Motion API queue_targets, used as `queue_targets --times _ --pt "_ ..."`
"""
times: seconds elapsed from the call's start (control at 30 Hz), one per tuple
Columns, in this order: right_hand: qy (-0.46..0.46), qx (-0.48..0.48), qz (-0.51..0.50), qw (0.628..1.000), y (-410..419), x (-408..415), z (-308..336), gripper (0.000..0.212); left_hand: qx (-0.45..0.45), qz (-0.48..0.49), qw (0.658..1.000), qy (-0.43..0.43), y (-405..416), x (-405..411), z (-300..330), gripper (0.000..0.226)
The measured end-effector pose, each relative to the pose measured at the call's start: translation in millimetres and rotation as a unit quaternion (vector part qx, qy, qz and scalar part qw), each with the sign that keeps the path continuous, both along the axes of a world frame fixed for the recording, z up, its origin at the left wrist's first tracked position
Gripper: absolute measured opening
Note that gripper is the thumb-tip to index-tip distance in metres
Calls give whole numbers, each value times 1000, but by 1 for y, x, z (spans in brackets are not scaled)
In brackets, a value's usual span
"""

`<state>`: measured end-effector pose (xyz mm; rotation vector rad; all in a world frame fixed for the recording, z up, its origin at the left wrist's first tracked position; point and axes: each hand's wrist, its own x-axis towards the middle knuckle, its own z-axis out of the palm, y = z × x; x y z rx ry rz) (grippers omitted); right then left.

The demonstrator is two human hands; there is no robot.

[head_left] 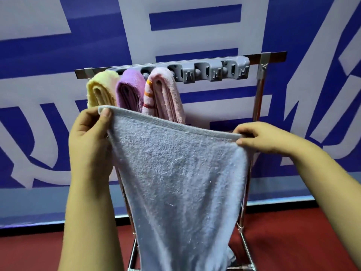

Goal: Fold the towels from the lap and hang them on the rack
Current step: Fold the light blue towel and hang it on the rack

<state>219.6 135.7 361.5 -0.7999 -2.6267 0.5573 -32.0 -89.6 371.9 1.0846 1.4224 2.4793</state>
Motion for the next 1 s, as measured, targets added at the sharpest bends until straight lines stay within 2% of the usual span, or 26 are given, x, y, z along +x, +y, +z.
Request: queue_targets --times 0.13,0.23,0.33,0.47,0.53,0.57,0.6,0.67,0.73,0.8,0.83,0.87,0.93,1.0 --pt "142 23 -61 988 6 2 1 4 8 0 999 -43 -8 -10 -5 17" --pt "280 -52 -89 954 7 0 0 15 48 -35 994 -91 -12 -12 -6 16" --pt "415 -256 -58 871 7 -1 1 29 62 -57 988 -128 -14 -14 -8 20" --pt "482 -519 21 705 11 -2 1 51 42 -98 982 -157 -9 -18 -16 22" --pt "498 -589 48 635 11 -4 0 69 39 -115 973 -198 -6 -22 -19 32" --pt "503 -604 60 616 10 -5 -3 79 40 -119 966 -228 -6 -22 -20 37" --pt "510 -612 70 600 10 -6 -5 82 38 -117 958 -260 -5 -20 -22 37" --pt "530 -626 76 567 7 -7 -11 74 26 -103 947 -304 -1 -12 -26 27" --pt "530 -641 69 551 -4 -11 -16 53 2 -83 945 -316 5 -4 -35 25" --pt "531 -648 24 545 -19 -20 -21 15 -29 -72 951 -298 12 4 -44 23" --pt "541 -646 -7 539 -28 -26 -25 9 -40 -66 956 -284 16 8 -47 24" --pt "553 -637 -27 537 -36 -32 -29 12 -50 -61 961 -265 20 12 -50 26" --pt "564 -595 -45 571 -53 -45 -34 15 -84 -58 972 -213 27 26 -54 30" --pt "542 -539 -49 643 -70 -56 -37 11 -118 -61 978 -161 33 44 -56 23"
